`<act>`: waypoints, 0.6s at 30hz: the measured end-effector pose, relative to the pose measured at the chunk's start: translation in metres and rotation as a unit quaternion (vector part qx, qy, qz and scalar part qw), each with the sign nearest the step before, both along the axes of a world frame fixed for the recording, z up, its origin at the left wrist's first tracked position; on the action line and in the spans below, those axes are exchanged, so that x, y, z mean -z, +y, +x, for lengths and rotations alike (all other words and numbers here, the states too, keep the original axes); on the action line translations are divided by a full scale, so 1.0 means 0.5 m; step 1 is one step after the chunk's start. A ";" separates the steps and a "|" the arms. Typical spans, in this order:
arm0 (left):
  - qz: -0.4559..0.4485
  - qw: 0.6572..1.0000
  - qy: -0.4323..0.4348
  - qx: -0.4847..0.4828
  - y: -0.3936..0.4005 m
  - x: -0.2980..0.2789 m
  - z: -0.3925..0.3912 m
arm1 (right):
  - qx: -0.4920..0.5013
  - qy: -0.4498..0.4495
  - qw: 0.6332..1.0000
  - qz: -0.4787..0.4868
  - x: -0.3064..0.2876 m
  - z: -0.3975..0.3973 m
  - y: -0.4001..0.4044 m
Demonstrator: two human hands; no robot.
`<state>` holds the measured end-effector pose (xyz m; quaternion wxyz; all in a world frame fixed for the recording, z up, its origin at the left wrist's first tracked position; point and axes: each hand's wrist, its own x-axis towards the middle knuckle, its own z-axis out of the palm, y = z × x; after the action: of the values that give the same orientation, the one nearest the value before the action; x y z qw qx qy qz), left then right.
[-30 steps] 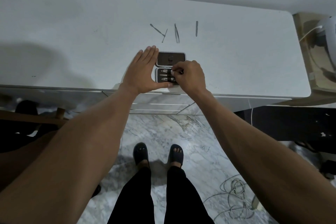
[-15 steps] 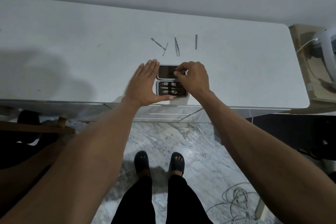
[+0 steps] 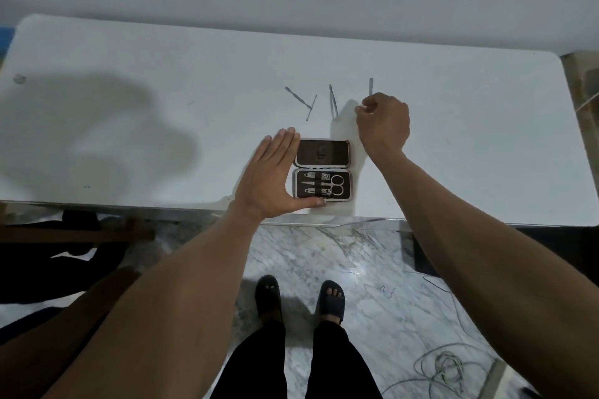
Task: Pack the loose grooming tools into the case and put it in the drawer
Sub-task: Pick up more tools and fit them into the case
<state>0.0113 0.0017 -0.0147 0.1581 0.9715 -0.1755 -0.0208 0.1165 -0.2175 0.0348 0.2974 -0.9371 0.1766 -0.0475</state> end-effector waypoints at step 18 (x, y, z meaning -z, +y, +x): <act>0.008 1.000 0.000 -0.001 -0.001 -0.002 0.006 | 0.040 0.073 0.990 -0.111 0.033 0.054 -0.001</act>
<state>0.0143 0.0014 -0.0137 0.1508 0.9728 -0.1746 -0.0219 0.1435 -0.2182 0.0184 0.1754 -0.9575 0.2288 -0.0103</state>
